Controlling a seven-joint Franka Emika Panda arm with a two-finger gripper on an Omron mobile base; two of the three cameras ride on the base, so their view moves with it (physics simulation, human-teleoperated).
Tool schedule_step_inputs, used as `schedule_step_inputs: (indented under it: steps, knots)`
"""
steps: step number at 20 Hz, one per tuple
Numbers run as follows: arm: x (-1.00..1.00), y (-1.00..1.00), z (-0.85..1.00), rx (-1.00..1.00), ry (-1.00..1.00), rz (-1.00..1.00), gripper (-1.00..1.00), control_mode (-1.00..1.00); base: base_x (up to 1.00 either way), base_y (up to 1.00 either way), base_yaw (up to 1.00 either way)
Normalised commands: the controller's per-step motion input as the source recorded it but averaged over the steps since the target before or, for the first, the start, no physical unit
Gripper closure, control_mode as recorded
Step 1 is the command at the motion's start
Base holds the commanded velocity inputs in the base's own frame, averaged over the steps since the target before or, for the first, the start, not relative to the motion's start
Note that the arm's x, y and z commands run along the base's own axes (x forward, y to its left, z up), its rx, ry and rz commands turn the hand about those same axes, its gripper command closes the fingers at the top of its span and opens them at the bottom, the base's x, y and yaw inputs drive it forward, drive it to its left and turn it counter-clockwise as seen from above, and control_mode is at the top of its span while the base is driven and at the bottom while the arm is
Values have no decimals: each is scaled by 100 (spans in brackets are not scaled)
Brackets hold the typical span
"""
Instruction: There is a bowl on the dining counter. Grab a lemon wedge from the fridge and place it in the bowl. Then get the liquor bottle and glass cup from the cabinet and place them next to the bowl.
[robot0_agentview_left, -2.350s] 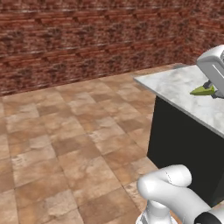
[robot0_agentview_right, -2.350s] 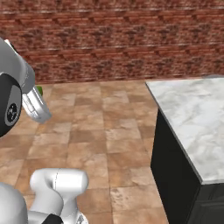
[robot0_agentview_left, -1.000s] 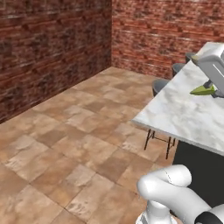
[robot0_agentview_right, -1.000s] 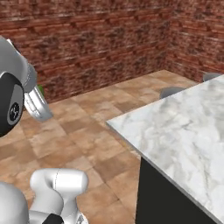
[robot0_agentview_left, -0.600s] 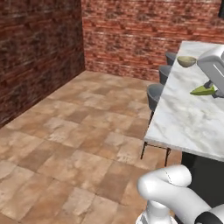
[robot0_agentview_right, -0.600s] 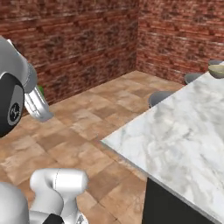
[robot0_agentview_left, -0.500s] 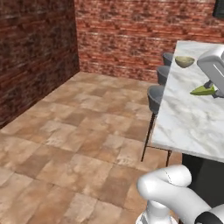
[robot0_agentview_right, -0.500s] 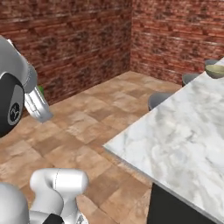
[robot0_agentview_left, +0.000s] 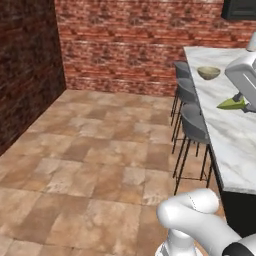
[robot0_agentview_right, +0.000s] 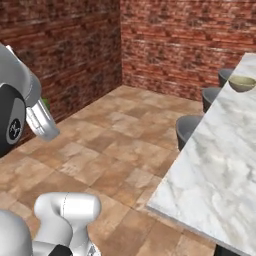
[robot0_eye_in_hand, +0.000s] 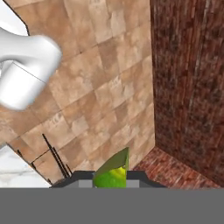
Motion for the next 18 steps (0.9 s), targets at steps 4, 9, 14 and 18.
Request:
schedule_step_inputs:
  steps: [4,9,14,18]
  knots:
    - [0,0,0,0,0,0,100,100,96,62,-36]
    - [0,0,0,0,0,0,100,100,100,52,-37]
    - [0,0,0,0,0,0,100,100,100,47,-39]
    - [0,0,0,0,0,0,100,100,100,50,-40]
